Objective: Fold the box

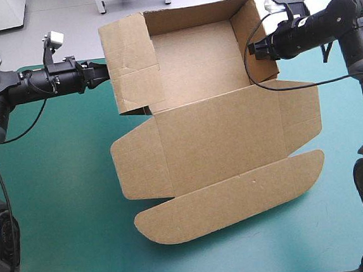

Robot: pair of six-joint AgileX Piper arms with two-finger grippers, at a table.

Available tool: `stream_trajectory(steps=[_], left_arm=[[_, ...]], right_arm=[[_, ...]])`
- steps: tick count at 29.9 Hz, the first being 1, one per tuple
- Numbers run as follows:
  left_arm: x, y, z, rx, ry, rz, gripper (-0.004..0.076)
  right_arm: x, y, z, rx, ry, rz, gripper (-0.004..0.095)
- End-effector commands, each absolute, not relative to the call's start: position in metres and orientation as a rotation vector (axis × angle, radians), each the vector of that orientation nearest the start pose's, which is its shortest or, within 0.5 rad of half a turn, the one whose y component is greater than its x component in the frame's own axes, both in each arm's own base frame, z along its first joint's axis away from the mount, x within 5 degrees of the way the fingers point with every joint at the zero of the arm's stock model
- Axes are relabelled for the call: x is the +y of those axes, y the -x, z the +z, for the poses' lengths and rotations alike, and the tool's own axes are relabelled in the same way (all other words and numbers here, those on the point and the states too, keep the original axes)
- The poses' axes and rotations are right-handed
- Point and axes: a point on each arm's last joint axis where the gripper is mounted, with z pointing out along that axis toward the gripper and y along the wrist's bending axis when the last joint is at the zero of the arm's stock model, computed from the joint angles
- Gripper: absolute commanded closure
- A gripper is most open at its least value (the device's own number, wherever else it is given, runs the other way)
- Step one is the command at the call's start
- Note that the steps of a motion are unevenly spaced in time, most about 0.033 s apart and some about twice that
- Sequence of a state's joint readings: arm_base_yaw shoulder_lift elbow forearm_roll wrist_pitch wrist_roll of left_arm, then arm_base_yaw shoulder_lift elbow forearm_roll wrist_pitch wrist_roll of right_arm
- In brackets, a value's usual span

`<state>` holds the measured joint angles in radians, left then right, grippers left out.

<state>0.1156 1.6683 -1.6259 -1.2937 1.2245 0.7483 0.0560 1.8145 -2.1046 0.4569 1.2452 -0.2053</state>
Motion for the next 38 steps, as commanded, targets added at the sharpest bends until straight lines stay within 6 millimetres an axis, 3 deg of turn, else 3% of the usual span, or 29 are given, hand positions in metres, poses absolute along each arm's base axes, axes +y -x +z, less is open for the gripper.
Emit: stream_trajectory(steps=[1,14,17,21,24,29,38], left_arm=[[-0.051,-0.326,0.45,1.822,-0.48,-1.301,0.0732],[-0.05,-0.325,0.449,1.865,-0.452,-1.309,0.0711],[-0.051,-0.325,0.448,1.874,-0.457,-1.3,0.0605],[-0.055,-0.325,0.445,1.908,-0.464,-1.284,0.0327],[-0.058,-0.325,0.445,1.923,-0.445,-1.305,0.0192],[-0.069,-0.324,0.442,1.956,-0.451,-1.299,0.0188],[-0.089,-0.331,0.435,2.072,-0.384,-1.12,0.0188]], right_arm=[[0.06,-0.371,0.466,2.236,0.305,0.563,0.0907],[0.088,-0.379,0.451,2.273,0.363,0.571,0.0907],[0.091,-0.381,0.448,2.283,0.366,0.57,0.0907],[0.091,-0.381,0.448,2.284,0.364,0.568,0.0907],[0.091,-0.383,0.446,2.288,0.363,0.568,0.0906],[0.091,-0.384,0.445,2.288,0.351,0.572,0.0907],[0.096,-0.385,0.444,2.3,0.311,0.537,0.0905]])
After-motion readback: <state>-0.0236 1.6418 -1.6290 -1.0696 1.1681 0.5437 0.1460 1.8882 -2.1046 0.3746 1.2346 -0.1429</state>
